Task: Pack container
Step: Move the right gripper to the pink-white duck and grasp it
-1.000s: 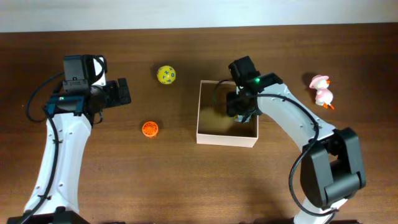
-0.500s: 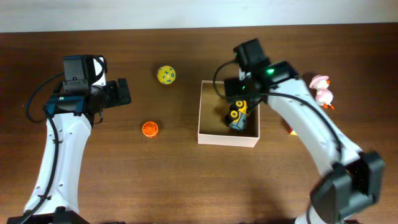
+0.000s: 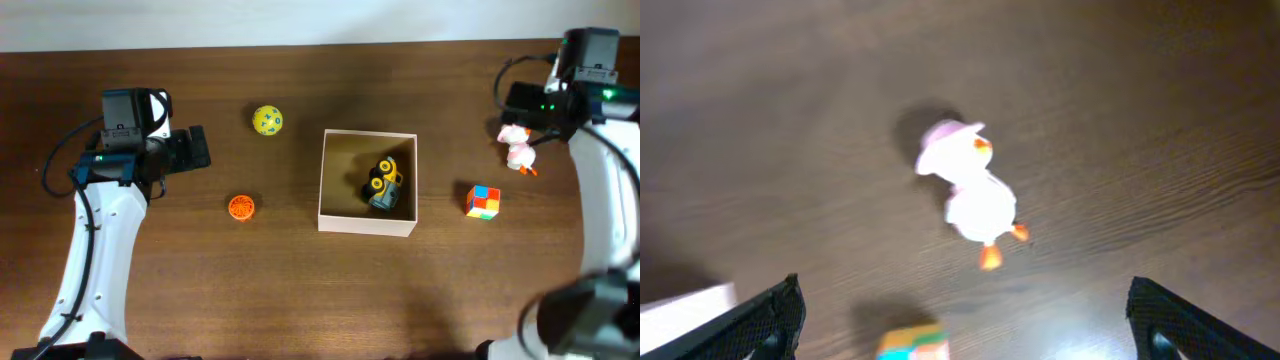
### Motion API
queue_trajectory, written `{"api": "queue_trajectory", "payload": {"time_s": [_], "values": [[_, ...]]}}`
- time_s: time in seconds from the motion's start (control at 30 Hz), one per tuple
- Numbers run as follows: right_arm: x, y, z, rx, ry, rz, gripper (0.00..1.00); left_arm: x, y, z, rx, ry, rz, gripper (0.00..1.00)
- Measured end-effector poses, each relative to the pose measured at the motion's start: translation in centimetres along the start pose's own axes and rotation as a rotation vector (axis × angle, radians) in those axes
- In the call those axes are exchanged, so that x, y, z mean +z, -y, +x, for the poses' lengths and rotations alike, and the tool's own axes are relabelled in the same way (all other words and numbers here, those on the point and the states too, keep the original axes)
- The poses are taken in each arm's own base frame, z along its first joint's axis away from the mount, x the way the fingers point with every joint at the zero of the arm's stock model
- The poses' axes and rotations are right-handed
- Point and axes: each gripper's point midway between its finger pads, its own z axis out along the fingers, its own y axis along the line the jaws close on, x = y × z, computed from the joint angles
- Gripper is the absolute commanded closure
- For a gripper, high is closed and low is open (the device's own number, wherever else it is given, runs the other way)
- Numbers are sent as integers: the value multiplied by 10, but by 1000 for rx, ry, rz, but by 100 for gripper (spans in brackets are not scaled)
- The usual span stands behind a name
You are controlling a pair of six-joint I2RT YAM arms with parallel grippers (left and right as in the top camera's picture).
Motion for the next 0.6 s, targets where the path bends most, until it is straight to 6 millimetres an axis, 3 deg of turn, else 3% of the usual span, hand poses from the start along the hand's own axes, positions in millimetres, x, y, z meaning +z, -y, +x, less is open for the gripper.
{"api": "queue_trajectory", "payload": {"time_s": [0.13,0.23,0.5,0.6], "values": [[67,17,13,-45,-90,8,2,0,0,0,0,0,0,1],[103,24,23,-74,-139,5,2,0,0,0,0,0,0,1],[154,24,36,-102,-178,-4,12,0,0,0,0,0,0,1],[173,20,48,-112,-216,-21,21,0,0,0,0,-1,0,1]]}}
